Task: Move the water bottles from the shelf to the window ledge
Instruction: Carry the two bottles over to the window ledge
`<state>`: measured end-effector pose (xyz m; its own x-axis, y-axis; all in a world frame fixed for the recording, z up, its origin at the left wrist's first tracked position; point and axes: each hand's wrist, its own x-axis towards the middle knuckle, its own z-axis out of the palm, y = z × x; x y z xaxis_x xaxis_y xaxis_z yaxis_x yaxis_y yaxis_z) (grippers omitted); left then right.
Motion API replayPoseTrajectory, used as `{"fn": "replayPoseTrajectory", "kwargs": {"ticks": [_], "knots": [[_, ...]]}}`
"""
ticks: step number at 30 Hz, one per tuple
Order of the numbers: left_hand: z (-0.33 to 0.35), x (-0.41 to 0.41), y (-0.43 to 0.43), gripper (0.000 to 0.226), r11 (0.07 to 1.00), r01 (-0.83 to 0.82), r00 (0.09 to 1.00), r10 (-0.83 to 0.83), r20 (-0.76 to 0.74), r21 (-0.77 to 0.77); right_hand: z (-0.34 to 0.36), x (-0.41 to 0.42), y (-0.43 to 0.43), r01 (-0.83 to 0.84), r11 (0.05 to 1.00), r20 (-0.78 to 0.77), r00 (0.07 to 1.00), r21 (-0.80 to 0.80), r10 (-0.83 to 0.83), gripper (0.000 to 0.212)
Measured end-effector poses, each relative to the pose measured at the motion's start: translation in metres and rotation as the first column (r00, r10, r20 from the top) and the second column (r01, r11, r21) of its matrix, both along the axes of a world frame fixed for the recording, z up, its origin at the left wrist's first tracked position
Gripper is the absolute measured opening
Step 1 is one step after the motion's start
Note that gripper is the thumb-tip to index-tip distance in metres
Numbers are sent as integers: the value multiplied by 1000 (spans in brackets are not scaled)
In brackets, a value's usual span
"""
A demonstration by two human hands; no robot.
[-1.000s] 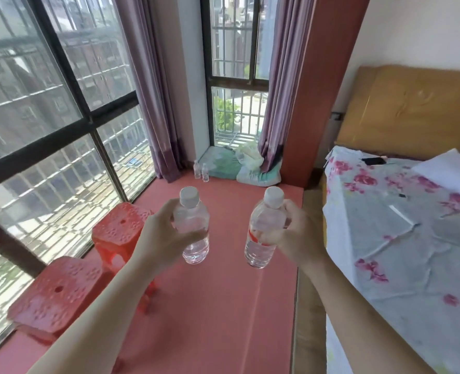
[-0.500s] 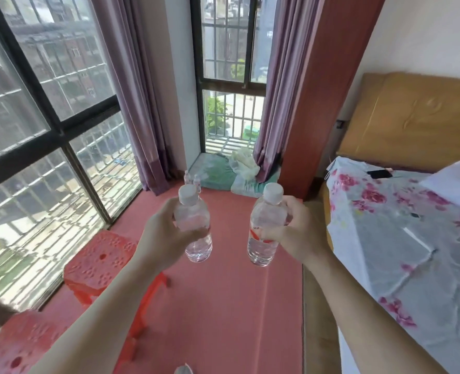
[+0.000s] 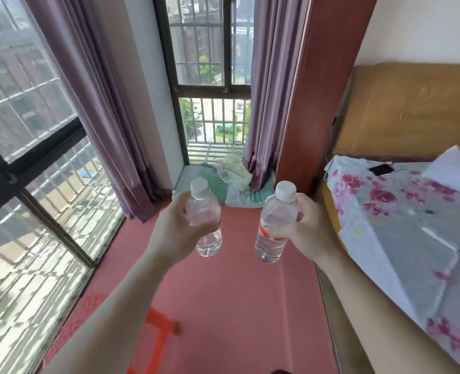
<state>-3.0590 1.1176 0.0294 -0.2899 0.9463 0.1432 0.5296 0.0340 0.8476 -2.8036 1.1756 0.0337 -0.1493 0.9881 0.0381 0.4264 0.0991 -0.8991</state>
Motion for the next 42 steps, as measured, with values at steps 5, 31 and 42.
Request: {"fn": "replayPoseTrajectory", "kwargs": {"ticks": [5,31,42], "knots": [[-13,-21,75,53,1000,5,1000,-5,10,-31,-9,-18,71,-4,1000,1,1000,-11,4,50],[-31,-171,426,48,985,-153,986,158,59,-84,-31,-182,456,-189,975,36,980,-115,195,54],[-33,-271,590,49,996,-23,999,26,36,-84,-34,-269,578,-57,990,18,998,-126,60,56]]}}
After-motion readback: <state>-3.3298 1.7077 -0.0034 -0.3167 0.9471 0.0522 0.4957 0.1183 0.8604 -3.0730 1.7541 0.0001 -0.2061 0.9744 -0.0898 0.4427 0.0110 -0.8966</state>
